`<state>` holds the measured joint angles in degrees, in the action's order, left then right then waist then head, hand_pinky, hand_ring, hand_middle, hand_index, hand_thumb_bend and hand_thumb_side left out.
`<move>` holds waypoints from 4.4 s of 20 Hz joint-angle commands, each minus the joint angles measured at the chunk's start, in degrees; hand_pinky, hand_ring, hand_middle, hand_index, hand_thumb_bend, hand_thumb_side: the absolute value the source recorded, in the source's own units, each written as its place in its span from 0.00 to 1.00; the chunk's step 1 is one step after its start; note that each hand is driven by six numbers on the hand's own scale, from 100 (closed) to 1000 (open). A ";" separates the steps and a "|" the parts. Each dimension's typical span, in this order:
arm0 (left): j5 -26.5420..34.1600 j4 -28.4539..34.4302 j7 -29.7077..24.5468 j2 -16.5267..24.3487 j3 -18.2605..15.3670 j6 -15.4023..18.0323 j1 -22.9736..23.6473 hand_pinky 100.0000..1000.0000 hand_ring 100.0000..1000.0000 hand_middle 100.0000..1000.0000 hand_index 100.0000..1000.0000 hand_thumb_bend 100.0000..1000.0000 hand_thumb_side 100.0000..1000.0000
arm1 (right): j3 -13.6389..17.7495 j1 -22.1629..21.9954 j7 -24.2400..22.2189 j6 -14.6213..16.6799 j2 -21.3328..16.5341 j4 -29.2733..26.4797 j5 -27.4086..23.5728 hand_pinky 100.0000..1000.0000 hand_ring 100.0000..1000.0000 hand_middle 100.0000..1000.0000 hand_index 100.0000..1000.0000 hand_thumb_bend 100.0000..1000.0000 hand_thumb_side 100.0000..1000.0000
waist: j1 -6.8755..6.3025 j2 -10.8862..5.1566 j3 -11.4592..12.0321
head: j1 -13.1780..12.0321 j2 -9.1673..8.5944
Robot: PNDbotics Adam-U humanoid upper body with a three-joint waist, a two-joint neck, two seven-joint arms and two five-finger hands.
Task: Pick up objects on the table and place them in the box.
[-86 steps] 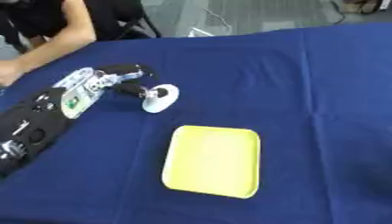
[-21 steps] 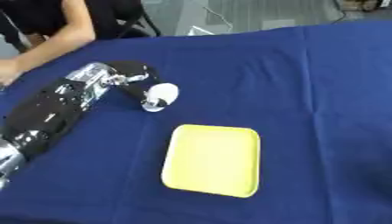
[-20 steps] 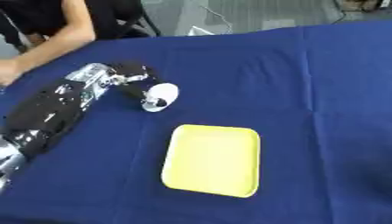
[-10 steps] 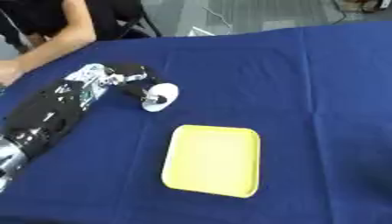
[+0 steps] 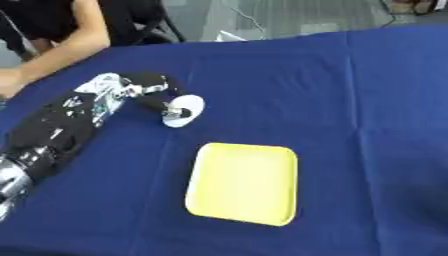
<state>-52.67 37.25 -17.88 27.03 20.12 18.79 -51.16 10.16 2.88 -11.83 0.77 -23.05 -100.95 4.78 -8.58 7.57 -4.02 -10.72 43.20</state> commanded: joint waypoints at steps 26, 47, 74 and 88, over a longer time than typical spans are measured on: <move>-11.89 -5.47 7.56 -2.83 -1.52 -2.76 2.34 0.74 0.59 0.48 0.31 0.00 0.46 | 0.41 0.66 0.00 0.14 -1.11 -0.74 -0.08 0.64 0.64 0.85 0.96 0.00 0.85 | 0.74 -0.40 0.17 | -0.24 0.04; -0.97 -2.49 5.17 -1.79 -1.74 -1.85 3.03 0.87 0.58 0.49 0.27 0.00 0.62 | 0.48 0.65 0.01 0.17 -1.14 -0.63 -0.11 0.64 0.64 0.85 0.96 0.00 0.85 | 0.81 -0.31 0.18 | -0.19 -0.21; 15.77 13.34 -2.03 1.17 4.59 -12.71 2.42 0.90 0.56 0.49 0.25 0.00 0.61 | 0.28 0.80 -0.15 0.14 -1.15 -0.61 -0.12 0.64 0.64 0.85 0.96 0.00 0.86 | 0.75 -0.28 -0.06 | -0.61 -0.35; 25.63 23.08 -1.50 4.28 4.41 -18.58 3.86 0.95 0.52 0.48 0.23 0.00 0.64 | 0.35 0.82 -0.20 0.15 -1.19 -0.62 -0.07 0.64 0.64 0.85 0.96 0.00 0.86 | 0.73 -0.28 -0.03 | -0.67 -0.58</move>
<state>-28.01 58.77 -19.57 29.07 24.74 0.93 -46.59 10.27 3.19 -11.88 0.78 -23.05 -100.91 4.78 -8.39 7.89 -4.10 -10.76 43.13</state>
